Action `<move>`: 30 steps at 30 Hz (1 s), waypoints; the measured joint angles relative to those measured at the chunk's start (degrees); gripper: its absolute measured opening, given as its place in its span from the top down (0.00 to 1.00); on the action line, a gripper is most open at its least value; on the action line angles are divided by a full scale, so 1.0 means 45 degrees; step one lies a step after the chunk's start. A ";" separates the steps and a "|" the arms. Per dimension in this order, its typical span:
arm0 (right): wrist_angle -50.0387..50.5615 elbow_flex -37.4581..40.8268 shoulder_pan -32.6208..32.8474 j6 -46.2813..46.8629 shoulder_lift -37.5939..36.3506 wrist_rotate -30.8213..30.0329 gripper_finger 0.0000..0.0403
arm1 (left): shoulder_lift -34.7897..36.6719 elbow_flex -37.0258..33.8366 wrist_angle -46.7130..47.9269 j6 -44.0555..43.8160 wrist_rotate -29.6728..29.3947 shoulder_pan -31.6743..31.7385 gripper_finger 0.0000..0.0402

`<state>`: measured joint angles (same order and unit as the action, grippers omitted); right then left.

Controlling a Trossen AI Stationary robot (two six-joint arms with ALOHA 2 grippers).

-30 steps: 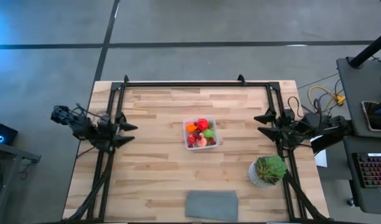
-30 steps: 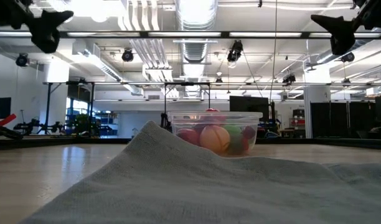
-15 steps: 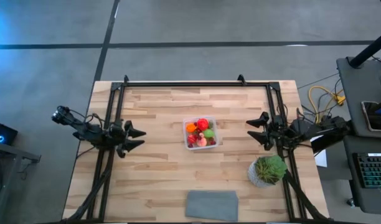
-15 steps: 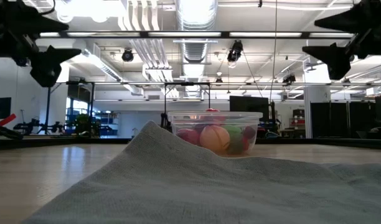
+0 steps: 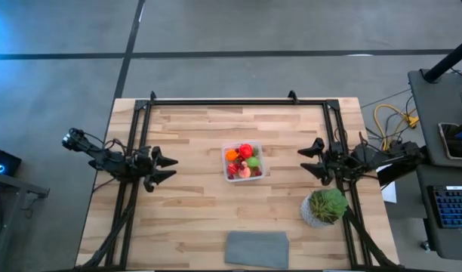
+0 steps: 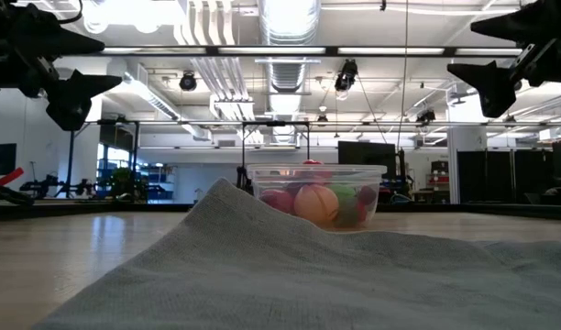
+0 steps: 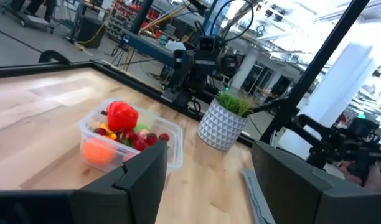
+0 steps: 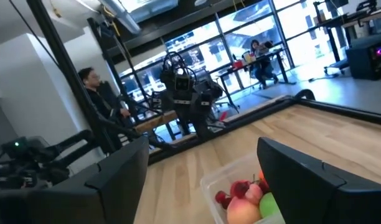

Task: Pick and placing Produce into tupperware
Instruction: Return to Home Position

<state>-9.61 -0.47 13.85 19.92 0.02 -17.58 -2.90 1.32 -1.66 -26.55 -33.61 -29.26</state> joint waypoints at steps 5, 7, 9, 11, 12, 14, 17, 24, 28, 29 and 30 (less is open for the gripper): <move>0.0895 -0.0010 0.0000 -0.0082 0.0041 -0.0095 0.29 | -0.0220 -0.0020 -0.0129 0.0000 0.0000 0.0000 0.45; 0.1135 -0.0010 0.0000 -0.0097 0.0157 -0.0097 0.29 | -0.0275 -0.0029 -0.0164 0.0000 -0.0009 0.0000 0.45; 0.1187 -0.0010 0.0000 -0.0097 0.0302 -0.0097 0.29 | -0.0312 -0.0029 -0.0168 -0.0004 -0.0009 0.0000 0.45; 0.1137 -0.0010 0.0000 -0.0097 0.0411 -0.0101 0.28 | -0.0378 -0.0029 -0.0168 -0.0005 -0.0010 0.0000 0.45; 0.1137 -0.0010 0.0000 -0.0097 0.0458 -0.0102 0.28 | -0.0387 -0.0029 -0.0171 -0.0005 -0.0012 0.0000 0.45; 0.1137 -0.0010 0.0000 -0.0097 0.0543 -0.0099 0.27 | -0.0436 -0.0029 -0.0173 -0.0005 -0.0014 0.0000 0.45; 0.1116 -0.0010 0.0000 -0.0097 0.0600 -0.0102 0.27 | -0.0491 -0.0029 -0.0182 -0.0005 -0.0018 0.0000 0.45; 0.1119 -0.0010 0.0000 -0.0097 0.0600 -0.0102 0.29 | -0.0513 -0.0029 -0.0184 -0.0005 -0.0014 0.0000 0.45; 0.1118 -0.0010 0.0000 -0.0097 0.0600 -0.0102 0.29 | -0.0527 -0.0029 -0.0188 -0.0005 -0.0014 0.0000 0.45; 0.1121 -0.0010 0.0000 -0.0097 0.0600 -0.0102 0.29 | -0.0528 -0.0029 -0.0188 -0.0005 -0.0014 0.0000 0.45; 0.1123 -0.0010 0.0000 -0.0097 0.0600 -0.0102 0.28 | -0.0521 -0.0029 -0.0188 -0.0005 -0.0014 0.0000 0.45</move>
<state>-4.56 -0.51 13.85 19.49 2.72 -18.04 -5.25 1.19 -2.50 -26.57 -33.67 -29.26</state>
